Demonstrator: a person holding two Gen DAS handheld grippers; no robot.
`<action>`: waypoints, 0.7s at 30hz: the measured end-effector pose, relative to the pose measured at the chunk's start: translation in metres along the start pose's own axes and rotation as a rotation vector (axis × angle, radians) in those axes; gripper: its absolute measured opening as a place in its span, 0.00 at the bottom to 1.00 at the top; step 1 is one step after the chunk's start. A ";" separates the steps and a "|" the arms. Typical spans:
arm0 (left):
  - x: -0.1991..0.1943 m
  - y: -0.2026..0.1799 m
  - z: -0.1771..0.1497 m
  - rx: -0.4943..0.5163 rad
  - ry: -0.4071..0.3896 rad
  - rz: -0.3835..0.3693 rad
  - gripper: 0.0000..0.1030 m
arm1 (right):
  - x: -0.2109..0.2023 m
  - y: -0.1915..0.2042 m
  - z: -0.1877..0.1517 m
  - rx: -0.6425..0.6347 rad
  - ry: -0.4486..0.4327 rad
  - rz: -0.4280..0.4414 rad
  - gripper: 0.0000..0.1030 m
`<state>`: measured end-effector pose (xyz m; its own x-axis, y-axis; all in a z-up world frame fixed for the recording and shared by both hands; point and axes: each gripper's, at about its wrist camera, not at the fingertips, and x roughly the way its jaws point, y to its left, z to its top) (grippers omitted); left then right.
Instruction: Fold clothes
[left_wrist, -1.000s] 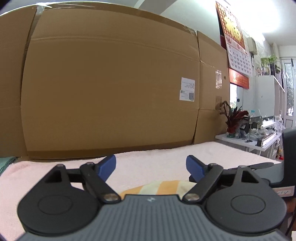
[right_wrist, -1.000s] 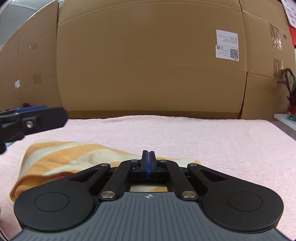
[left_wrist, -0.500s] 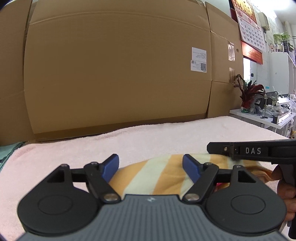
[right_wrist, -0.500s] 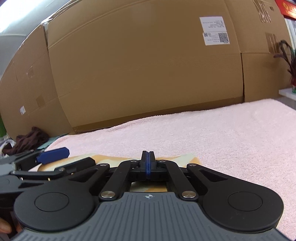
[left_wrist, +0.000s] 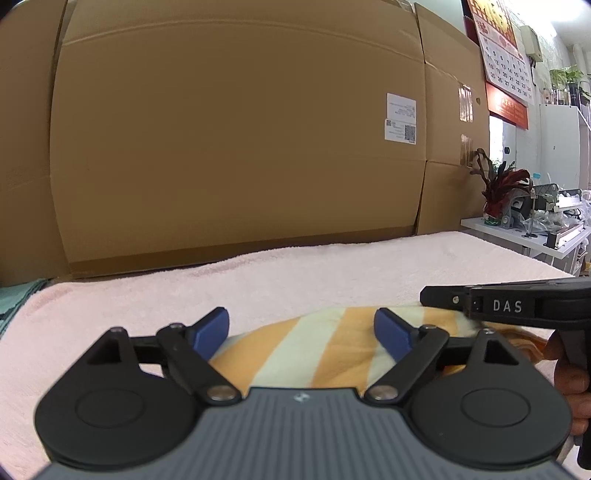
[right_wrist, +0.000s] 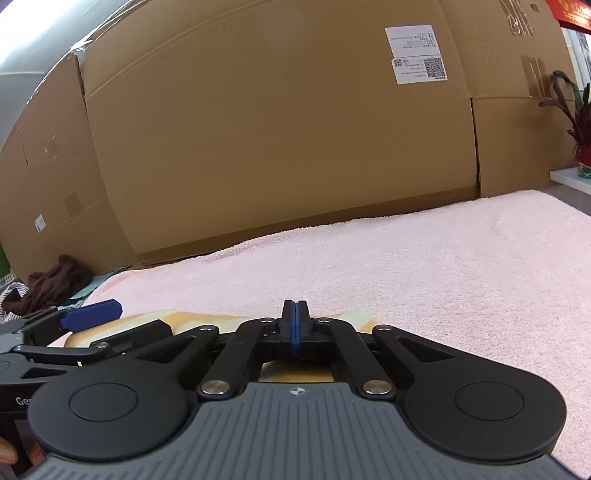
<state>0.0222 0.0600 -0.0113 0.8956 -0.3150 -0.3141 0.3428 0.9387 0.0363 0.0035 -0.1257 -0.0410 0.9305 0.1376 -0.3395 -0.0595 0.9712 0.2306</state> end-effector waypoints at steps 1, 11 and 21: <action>0.000 -0.001 0.000 0.005 -0.001 0.002 0.86 | 0.000 0.004 -0.001 -0.023 -0.002 -0.008 0.00; -0.001 -0.006 0.000 0.046 0.000 0.006 0.97 | -0.007 0.005 0.000 -0.019 -0.031 -0.020 0.01; -0.001 0.008 -0.001 -0.045 -0.009 -0.053 0.92 | -0.022 0.002 0.003 0.001 -0.053 0.044 0.09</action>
<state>0.0236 0.0683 -0.0113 0.8794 -0.3652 -0.3054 0.3768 0.9260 -0.0226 -0.0158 -0.1272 -0.0304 0.9448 0.1700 -0.2800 -0.1007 0.9642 0.2453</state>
